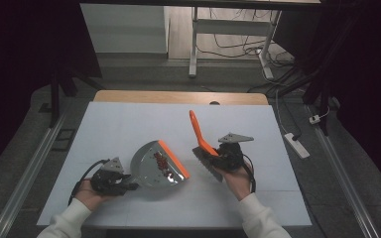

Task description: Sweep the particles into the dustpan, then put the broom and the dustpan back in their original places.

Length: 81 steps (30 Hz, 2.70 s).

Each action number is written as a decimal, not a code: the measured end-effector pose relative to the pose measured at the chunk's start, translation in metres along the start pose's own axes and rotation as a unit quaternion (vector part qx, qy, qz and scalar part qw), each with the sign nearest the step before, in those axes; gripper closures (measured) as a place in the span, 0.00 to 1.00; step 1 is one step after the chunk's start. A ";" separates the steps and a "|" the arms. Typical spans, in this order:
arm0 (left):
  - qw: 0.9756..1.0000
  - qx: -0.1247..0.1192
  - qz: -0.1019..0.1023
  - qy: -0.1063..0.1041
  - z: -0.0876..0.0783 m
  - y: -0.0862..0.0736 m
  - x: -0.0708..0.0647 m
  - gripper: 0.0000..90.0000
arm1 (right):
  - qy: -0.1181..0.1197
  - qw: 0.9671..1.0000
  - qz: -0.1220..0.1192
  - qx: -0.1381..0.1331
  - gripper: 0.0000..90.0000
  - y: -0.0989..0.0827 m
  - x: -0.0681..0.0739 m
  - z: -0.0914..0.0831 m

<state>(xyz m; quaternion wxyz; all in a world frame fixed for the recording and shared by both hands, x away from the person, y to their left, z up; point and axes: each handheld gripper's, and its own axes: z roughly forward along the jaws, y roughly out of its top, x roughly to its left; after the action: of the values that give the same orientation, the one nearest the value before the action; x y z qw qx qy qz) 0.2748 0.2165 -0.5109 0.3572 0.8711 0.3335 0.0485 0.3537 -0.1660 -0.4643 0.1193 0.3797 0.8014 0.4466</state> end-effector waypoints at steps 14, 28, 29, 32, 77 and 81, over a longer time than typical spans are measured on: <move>0.995 -0.062 -0.068 0.041 -0.018 -0.006 0.004 0.68 | 0.003 1.000 -0.014 -0.014 0.78 -0.009 -0.014 -0.032; 0.988 -0.071 -0.124 0.058 -0.023 -0.016 -0.002 0.68 | 0.009 1.000 -0.027 -0.002 0.78 -0.023 -0.023 -0.048; 0.987 -0.072 -0.127 0.061 -0.023 -0.017 -0.002 0.68 | 0.010 1.000 -0.027 -0.002 0.78 -0.025 -0.024 -0.050; 0.986 -0.072 -0.133 0.068 -0.023 -0.018 -0.004 0.68 | 0.012 0.999 -0.030 -0.004 0.78 -0.030 -0.026 -0.056; 0.960 -0.081 -0.219 0.157 -0.025 -0.036 -0.008 0.68 | 0.042 0.998 0.029 0.046 0.78 -0.053 -0.033 -0.059; 0.954 -0.080 -0.233 0.169 -0.024 -0.039 -0.005 0.68 | 0.042 0.998 0.030 0.045 0.78 -0.053 -0.033 -0.060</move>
<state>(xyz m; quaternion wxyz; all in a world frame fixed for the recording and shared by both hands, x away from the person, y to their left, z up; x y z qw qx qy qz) 0.2415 0.2482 -0.5180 0.3658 0.7166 0.5779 0.1367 0.3182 -0.2440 -0.4776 0.0546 0.3896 0.8129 0.4294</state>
